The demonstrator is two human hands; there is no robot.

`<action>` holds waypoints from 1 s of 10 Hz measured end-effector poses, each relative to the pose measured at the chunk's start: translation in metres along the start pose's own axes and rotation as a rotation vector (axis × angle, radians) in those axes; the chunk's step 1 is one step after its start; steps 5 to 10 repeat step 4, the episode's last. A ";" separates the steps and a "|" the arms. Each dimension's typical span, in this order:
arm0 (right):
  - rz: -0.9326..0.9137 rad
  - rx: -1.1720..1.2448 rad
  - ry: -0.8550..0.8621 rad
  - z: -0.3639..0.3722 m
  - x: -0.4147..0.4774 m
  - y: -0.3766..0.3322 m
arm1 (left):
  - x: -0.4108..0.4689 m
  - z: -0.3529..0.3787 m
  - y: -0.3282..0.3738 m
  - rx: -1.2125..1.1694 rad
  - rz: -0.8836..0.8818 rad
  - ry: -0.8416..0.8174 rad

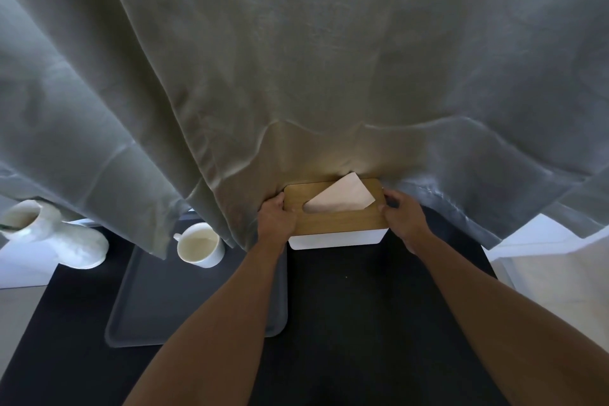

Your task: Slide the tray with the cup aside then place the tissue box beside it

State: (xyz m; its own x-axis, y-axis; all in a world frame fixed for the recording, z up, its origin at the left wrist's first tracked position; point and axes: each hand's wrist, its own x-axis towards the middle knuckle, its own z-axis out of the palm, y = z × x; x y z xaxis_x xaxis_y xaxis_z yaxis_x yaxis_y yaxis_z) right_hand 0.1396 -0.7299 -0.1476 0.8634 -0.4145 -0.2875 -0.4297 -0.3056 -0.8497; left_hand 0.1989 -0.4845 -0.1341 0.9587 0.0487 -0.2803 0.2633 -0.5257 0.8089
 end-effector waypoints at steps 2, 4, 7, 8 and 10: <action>0.024 -0.059 -0.030 -0.002 -0.008 -0.007 | -0.011 -0.006 0.001 0.069 0.000 -0.027; 0.010 0.132 0.105 -0.017 -0.035 -0.026 | -0.074 -0.039 -0.031 0.041 -0.034 0.053; 0.010 0.132 0.105 -0.017 -0.035 -0.026 | -0.074 -0.039 -0.031 0.041 -0.034 0.053; 0.010 0.132 0.105 -0.017 -0.035 -0.026 | -0.074 -0.039 -0.031 0.041 -0.034 0.053; 0.010 0.132 0.105 -0.017 -0.035 -0.026 | -0.074 -0.039 -0.031 0.041 -0.034 0.053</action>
